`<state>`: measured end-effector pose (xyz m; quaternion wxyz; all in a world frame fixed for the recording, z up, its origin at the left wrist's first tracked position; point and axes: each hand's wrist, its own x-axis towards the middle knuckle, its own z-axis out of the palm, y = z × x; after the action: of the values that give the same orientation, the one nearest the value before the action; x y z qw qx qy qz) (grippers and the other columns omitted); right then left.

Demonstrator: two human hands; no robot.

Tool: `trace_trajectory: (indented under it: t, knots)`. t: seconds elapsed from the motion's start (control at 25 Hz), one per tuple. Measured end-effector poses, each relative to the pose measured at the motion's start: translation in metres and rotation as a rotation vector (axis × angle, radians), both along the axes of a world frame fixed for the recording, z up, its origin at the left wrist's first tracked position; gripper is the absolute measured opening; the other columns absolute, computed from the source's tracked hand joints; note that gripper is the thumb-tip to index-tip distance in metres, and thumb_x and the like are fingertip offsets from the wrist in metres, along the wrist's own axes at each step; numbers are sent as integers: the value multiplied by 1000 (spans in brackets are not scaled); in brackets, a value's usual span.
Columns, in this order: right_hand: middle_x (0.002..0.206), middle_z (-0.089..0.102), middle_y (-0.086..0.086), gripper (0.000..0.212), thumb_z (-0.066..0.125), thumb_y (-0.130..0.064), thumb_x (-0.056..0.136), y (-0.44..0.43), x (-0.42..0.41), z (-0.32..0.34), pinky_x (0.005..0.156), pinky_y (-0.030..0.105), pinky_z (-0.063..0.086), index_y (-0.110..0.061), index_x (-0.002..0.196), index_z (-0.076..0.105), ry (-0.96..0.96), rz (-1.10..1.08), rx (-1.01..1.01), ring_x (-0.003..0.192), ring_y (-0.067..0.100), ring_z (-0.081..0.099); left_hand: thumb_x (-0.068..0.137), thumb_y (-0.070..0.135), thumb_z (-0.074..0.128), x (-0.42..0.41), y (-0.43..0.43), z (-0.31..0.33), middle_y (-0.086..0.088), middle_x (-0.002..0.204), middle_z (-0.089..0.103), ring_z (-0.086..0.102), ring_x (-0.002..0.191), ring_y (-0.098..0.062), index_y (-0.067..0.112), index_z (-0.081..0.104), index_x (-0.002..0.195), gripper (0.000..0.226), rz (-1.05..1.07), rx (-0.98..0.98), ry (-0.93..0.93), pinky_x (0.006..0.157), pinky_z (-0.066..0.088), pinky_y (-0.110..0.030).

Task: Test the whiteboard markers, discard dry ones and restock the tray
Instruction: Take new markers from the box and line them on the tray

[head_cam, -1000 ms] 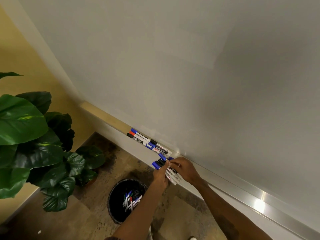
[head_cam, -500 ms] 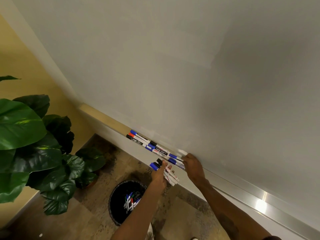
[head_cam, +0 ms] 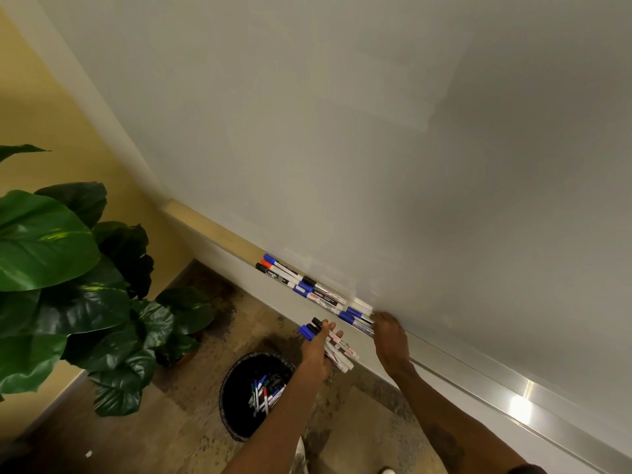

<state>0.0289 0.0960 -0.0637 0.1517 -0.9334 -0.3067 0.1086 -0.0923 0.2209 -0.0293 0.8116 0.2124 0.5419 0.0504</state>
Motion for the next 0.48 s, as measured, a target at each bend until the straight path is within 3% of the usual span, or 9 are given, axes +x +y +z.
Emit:
trace_trajectory:
  t: [0.08,0.2,0.36,0.48]
  knots:
    - [124,66,8,37,72,-18,88,2,0,0,96,34,52,-14,124,63,-4,47,-39,115,21,62,94,22,63,2,-3,2,-17,121,68,69,93,-29,11,71,99,14,6,4,-14,100,47,-53]
    - [124,66,9,31,64,-19,95,0,0,5,98,37,52,-10,125,63,40,31,77,116,22,60,97,22,59,5,-9,8,-11,112,69,67,88,-29,15,69,93,13,10,19,-34,103,45,-54]
    - [108,71,-1,25,51,-34,100,2,-6,26,87,30,53,-21,113,69,234,152,191,95,10,61,92,28,66,14,-18,9,-20,110,71,69,88,-33,4,67,114,32,-14,68,-10,85,57,-47]
    - [105,72,-4,27,53,-39,99,3,-7,39,79,18,49,-26,116,71,343,257,225,86,3,60,92,30,66,21,-26,14,-19,108,72,70,89,-33,6,66,120,36,19,67,-77,91,55,-49]
